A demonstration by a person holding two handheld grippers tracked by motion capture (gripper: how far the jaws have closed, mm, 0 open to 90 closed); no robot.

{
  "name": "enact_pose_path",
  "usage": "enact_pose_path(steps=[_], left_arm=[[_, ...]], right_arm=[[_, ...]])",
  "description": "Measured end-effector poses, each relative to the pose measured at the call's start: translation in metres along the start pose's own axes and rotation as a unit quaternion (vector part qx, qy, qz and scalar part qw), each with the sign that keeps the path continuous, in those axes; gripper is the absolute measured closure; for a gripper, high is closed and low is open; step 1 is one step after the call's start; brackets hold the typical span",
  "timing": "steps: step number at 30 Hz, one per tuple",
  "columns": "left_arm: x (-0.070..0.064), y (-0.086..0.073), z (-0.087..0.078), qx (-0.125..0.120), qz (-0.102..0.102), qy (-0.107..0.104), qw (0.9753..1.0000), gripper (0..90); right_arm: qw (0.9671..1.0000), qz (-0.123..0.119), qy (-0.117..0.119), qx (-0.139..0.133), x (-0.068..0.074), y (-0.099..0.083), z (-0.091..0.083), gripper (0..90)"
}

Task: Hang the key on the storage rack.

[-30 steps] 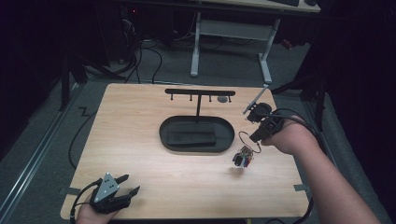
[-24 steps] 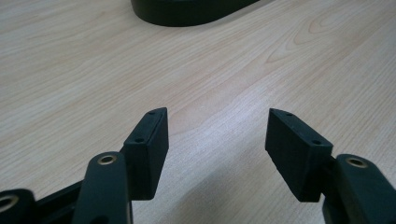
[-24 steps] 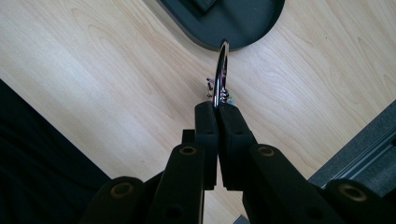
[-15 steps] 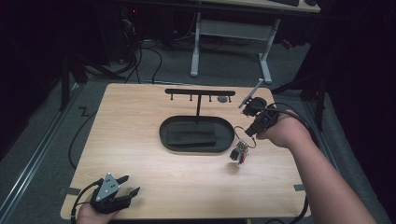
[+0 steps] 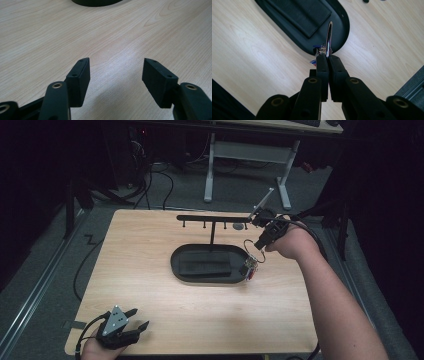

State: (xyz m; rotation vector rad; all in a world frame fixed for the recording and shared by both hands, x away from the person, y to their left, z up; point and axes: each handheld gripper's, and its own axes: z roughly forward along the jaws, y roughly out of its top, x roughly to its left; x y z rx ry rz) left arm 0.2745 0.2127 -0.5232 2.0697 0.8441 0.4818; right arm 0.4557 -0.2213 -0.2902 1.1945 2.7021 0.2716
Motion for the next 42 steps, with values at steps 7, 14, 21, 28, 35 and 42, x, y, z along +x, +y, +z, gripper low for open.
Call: enact_pose_path(steps=[7,14,21,28,35,42], left_arm=[[0.0,-0.002,-0.002,-0.001,-0.004,0.001,1.0,40.0],[0.001,-0.003,-0.002,0.002,-0.001,0.003,1.0,40.0],[0.001,-0.006,0.003,0.008,-0.004,-0.002,1.0,40.2],[-0.002,-0.005,0.003,0.01,0.004,-0.003,0.9999,40.1],[-0.001,-0.006,0.003,0.011,0.003,-0.003,0.9999,40.2],[-0.002,-0.006,0.004,0.011,0.005,-0.006,0.9999,40.2]], right_arm=[[0.9999,0.011,-0.004,-0.009,-0.012,0.016,0.002,88.1],[0.9995,0.03,0.001,-0.013,-0.027,0.03,0.011,88.0],[0.9992,0.037,0.005,-0.012,-0.037,0.042,0.018,88.0],[0.9992,0.039,0.002,-0.009,-0.044,0.048,0.022,88.0],[0.9991,0.042,0.003,-0.008,-0.047,0.048,0.029,87.8],[0.999,0.044,-0.005,-0.011,-0.05,0.049,0.033,87.5]])
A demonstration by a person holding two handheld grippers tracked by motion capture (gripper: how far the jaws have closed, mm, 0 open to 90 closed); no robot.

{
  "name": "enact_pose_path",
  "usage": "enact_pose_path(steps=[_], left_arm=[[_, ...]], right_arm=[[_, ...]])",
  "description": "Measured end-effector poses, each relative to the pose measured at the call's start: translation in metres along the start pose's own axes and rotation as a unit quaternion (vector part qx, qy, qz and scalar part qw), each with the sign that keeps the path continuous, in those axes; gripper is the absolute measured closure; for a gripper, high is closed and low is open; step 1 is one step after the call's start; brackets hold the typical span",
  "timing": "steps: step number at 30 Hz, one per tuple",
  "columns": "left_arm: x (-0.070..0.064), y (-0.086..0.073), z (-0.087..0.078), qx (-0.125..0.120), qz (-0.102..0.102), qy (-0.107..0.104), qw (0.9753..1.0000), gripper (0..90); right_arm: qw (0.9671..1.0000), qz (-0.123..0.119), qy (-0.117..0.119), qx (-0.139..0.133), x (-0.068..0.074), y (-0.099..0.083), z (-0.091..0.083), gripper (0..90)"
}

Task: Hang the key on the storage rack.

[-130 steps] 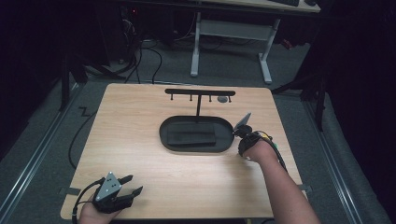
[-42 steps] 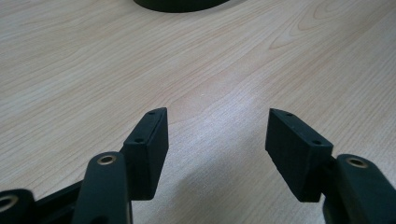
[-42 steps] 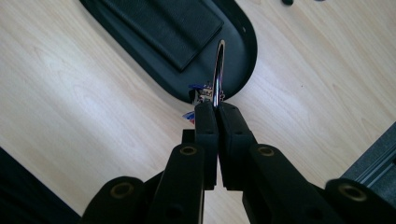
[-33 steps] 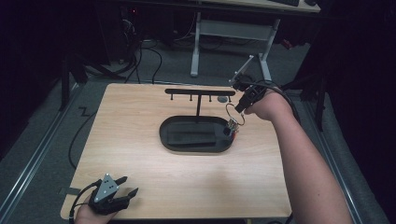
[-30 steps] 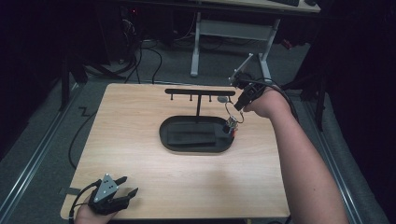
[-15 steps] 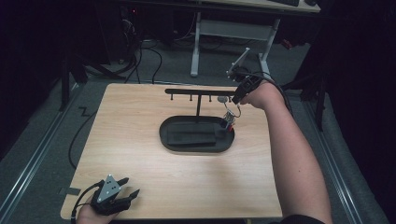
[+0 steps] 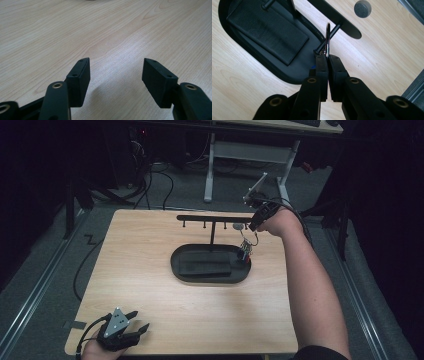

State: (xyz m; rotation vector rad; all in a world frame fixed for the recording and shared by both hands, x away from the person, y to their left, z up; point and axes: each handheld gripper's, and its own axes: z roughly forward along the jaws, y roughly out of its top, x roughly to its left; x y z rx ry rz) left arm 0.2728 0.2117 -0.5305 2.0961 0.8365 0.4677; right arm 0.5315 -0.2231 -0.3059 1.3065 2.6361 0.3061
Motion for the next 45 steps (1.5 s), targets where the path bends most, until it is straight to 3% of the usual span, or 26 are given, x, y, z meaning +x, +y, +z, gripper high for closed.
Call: enact_pose_path(steps=[5,11,20,26,36,45], left_arm=[[-0.001,0.0,0.0,0.003,0.003,-0.002,1.0,40.3],[-0.002,0.001,0.0,0.002,0.005,-0.002,1.0,41.0],[-0.002,0.001,0.0,0.003,0.006,0.0,1.0,41.1],[-0.002,0.002,0.0,0.003,0.005,0.004,1.0,41.9],[-0.004,0.004,0.002,0.005,0.01,0.003,0.9999,41.5],[-0.006,0.005,0.005,0.009,0.015,0.004,0.9998,41.0]], right_arm=[[1.0,0.004,-0.007,0.003,0.001,0.003,0.004,87.3],[0.9994,0.01,-0.016,-0.03,-0.001,0.003,0.0,81.8],[0.9991,0.011,-0.017,-0.037,0.007,-0.005,-0.005,76.8],[0.9988,0.023,-0.01,-0.043,0.015,-0.016,-0.004,71.9],[0.9961,0.048,0.002,-0.075,0.018,-0.045,-0.002,52.4],[0.995,0.041,0.014,-0.09,0.032,-0.067,0.013,43.3]])
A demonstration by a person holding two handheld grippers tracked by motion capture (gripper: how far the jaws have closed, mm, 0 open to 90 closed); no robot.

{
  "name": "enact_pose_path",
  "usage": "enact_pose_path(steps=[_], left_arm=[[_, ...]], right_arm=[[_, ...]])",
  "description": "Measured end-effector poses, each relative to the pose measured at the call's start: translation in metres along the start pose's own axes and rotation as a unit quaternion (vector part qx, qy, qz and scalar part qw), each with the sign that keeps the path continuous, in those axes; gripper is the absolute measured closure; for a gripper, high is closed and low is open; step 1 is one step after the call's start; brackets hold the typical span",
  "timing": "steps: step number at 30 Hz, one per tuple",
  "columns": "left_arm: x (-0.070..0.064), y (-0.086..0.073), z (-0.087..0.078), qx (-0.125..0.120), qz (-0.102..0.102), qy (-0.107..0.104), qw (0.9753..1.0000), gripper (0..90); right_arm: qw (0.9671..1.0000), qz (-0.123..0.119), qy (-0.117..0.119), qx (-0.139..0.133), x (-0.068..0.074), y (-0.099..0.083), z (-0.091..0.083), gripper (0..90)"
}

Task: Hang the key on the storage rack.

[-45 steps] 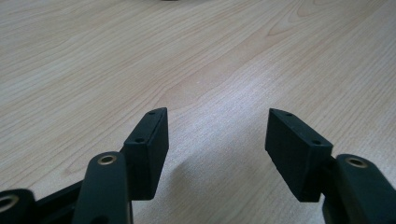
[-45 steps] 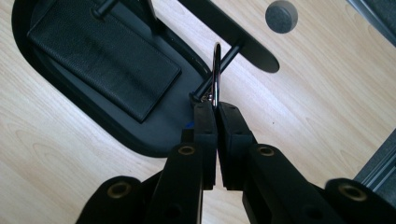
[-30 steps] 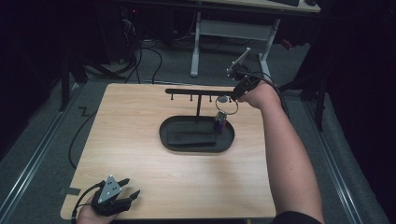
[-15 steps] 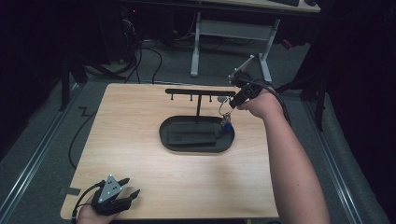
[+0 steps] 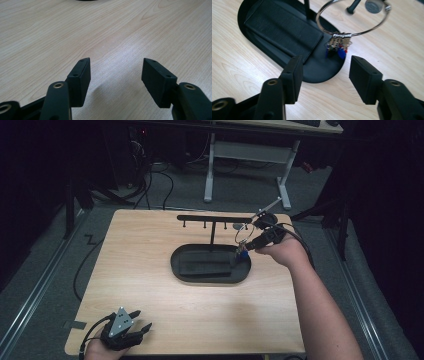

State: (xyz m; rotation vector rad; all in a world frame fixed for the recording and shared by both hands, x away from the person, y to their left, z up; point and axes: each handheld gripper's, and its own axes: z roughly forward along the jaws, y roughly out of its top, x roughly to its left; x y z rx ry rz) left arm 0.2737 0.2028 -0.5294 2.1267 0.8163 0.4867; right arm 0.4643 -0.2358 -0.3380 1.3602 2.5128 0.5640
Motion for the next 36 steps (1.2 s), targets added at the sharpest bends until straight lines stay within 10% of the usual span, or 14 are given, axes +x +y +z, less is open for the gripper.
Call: enact_pose_path(steps=[23,36], left_arm=[[-0.006,0.001,0.002,0.005,0.012,-0.003,0.9999,40.8],[-0.015,0.003,0.003,0.004,0.024,-0.011,0.9996,40.8]], right_arm=[[0.9926,-0.019,-0.036,-0.115,0.047,-0.086,0.04,33.8],[0.9816,0.009,-0.001,-0.191,0.068,-0.157,0.066,33.9]])
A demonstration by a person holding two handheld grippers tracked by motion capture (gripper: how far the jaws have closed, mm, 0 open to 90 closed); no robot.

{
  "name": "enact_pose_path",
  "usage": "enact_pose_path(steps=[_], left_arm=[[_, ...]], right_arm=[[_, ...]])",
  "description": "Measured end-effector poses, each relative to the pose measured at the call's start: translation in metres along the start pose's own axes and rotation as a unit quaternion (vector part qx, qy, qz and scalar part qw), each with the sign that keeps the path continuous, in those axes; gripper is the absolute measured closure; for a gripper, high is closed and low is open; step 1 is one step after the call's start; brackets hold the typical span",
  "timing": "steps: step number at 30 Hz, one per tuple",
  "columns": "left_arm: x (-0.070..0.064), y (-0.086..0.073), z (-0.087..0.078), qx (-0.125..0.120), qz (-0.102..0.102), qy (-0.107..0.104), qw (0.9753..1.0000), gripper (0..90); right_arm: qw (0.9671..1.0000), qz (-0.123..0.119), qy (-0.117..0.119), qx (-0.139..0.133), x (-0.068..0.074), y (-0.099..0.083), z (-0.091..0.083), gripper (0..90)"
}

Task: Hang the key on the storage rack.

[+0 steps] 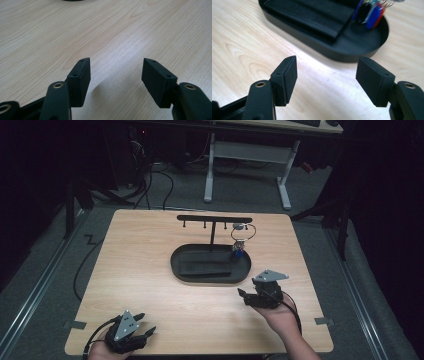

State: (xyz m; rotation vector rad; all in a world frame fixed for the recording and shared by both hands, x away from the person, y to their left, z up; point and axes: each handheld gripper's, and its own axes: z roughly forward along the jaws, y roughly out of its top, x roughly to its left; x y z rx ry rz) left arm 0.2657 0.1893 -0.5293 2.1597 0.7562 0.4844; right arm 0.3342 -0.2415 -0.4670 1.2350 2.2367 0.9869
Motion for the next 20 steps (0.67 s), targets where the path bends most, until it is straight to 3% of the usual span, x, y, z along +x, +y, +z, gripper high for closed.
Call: enact_pose_path(steps=[5,8,9,11,13,15,20], left_arm=[[-0.007,0.003,0.002,0.0,0.008,-0.006,1.0,40.7],[-0.009,0.004,0.003,0.003,0.009,-0.012,0.9999,40.6],[-0.01,0.005,0.003,0.002,0.008,-0.015,0.9999,40.4],[-0.012,0.006,0.003,0.002,0.009,-0.018,0.9998,40.4],[-0.012,0.007,0.003,0.003,0.009,-0.018,0.9998,40.5],[-0.012,0.008,0.003,0.001,0.004,-0.02,0.9998,40.6],[-0.014,0.008,0.002,0.003,0.014,-0.015,0.9998,40.6]], right_arm=[[0.9991,0.025,0.011,-0.032,0.003,-0.037,-0.002,35.9],[0.9975,0.032,-0.003,-0.063,0.008,-0.065,-0.009,37.2],[0.9975,0.039,0.001,-0.059,0.008,-0.067,-0.014,32.6],[0.9961,0.049,-0.007,-0.074,0.007,-0.07,-0.021,33.5],[0.996,0.059,-0.002,-0.067,0.006,-0.073,-0.02,33.3],[0.9963,0.054,0.001,-0.067,0.005,-0.073,-0.018,33.1],[0.9962,0.054,0.008,-0.067,0.007,-0.072,-0.015,33.0]])
